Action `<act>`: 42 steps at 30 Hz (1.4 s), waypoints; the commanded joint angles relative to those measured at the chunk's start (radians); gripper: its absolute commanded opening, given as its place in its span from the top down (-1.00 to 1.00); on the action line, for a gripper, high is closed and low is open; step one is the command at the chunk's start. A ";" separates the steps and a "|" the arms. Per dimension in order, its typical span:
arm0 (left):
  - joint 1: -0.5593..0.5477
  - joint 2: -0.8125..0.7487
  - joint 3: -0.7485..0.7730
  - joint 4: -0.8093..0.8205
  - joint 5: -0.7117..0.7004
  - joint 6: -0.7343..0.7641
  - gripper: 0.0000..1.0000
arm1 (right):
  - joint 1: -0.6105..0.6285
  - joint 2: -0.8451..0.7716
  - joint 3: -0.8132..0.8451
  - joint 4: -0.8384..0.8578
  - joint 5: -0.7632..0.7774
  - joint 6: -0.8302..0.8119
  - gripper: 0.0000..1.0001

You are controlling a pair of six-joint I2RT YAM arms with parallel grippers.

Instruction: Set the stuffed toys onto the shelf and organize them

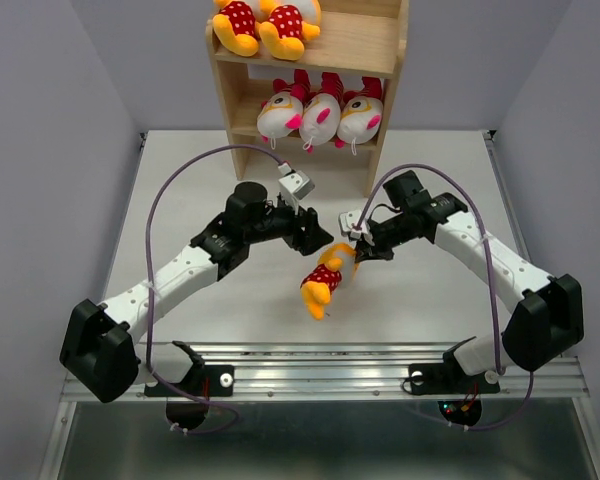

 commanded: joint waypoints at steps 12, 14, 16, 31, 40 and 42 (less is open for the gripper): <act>0.004 -0.103 0.021 -0.223 0.071 0.207 -0.52 | 0.009 0.102 0.137 -0.053 0.389 0.061 0.99; -0.002 -0.107 -0.028 -0.162 0.088 0.175 -0.50 | 0.009 0.114 0.169 -0.070 0.386 0.090 0.99; -0.023 -0.101 -0.050 -0.126 0.080 0.141 -0.49 | 0.009 0.136 0.190 -0.088 0.369 0.102 0.99; -0.123 0.159 0.010 -0.125 -0.217 0.069 0.32 | -0.043 0.242 0.408 -0.200 0.223 0.269 0.99; -0.145 0.216 -0.016 -0.036 -0.202 0.004 0.79 | -0.066 0.213 0.395 -0.108 -0.065 0.519 0.99; -0.145 0.206 -0.033 0.025 -0.188 -0.026 1.00 | -0.066 0.211 0.379 -0.074 -0.111 0.573 0.99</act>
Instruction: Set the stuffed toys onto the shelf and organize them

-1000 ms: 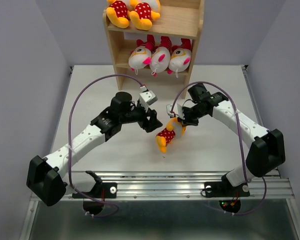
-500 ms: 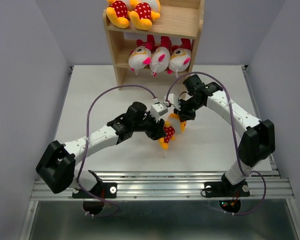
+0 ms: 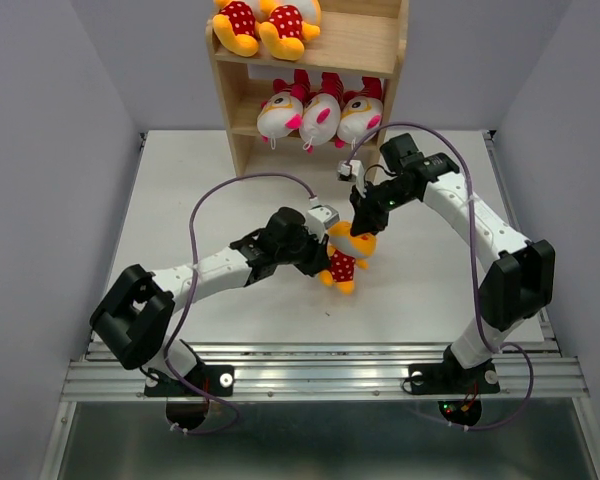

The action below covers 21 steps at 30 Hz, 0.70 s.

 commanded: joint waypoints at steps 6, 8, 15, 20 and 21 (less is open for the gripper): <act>-0.004 -0.064 -0.058 0.194 0.042 -0.135 1.00 | -0.052 -0.025 0.013 0.128 -0.234 0.184 0.82; 0.007 -0.080 -0.064 0.185 0.034 -0.161 1.00 | -0.102 -0.008 0.071 0.128 -0.213 0.183 0.45; 0.050 -0.188 -0.085 0.198 -0.001 -0.197 1.00 | -0.250 0.027 0.228 0.157 -0.202 0.183 -0.49; 0.115 -0.257 -0.038 0.172 -0.012 -0.204 1.00 | -0.296 -0.011 0.239 0.212 -0.161 0.175 -0.78; 0.123 -0.266 -0.009 0.155 -0.018 -0.203 1.00 | -0.316 -0.022 0.227 0.225 -0.153 0.187 -0.79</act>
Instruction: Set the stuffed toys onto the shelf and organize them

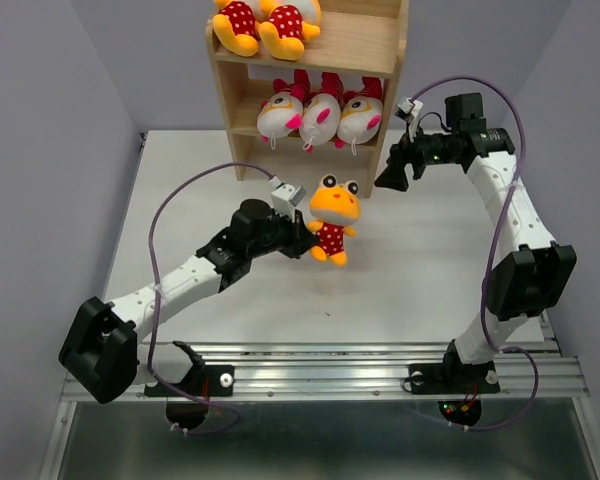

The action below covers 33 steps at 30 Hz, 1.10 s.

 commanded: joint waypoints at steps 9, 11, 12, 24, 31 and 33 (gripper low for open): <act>0.104 -0.008 0.424 -0.081 -0.042 0.065 1.00 | -0.110 -0.154 -0.204 0.109 -0.041 -0.012 -0.99; 0.124 0.056 0.569 -0.114 -0.039 0.083 1.00 | -0.110 -0.171 -0.285 0.117 -0.044 -0.020 -0.99; 0.129 0.077 0.616 -0.126 -0.037 0.092 1.00 | -0.110 -0.179 -0.310 0.117 -0.047 -0.023 -0.99; 0.143 0.515 1.441 -0.448 -0.097 0.192 1.00 | -0.110 -0.271 -0.510 0.183 -0.070 -0.008 -1.00; 0.147 0.663 1.675 -0.424 -0.198 0.154 1.00 | -0.110 -0.301 -0.559 0.197 -0.081 0.000 -1.00; 0.149 0.669 1.664 -0.387 -0.210 0.145 1.00 | -0.110 -0.311 -0.575 0.201 -0.081 0.004 -1.00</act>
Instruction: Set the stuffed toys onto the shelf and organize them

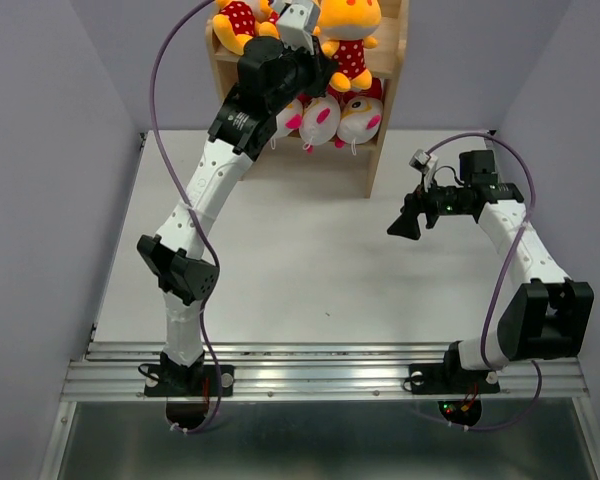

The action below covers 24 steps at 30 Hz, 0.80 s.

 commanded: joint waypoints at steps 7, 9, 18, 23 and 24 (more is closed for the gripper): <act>0.012 0.048 0.087 0.139 -0.094 -0.051 0.55 | 0.002 -0.062 -0.057 0.068 -0.044 0.030 -1.00; 0.012 0.057 0.090 0.156 -0.098 -0.065 0.33 | 0.002 -0.065 -0.058 0.071 -0.050 0.034 -1.00; 0.013 0.074 0.096 0.222 -0.132 -0.112 -0.33 | 0.002 -0.070 -0.068 0.082 -0.067 0.045 -1.00; 0.018 0.060 0.115 0.279 -0.155 -0.138 -0.57 | 0.002 -0.073 -0.071 0.084 -0.073 0.047 -1.00; 0.018 0.057 0.115 0.286 -0.158 -0.144 -0.61 | 0.002 -0.073 -0.072 0.084 -0.073 0.048 -1.00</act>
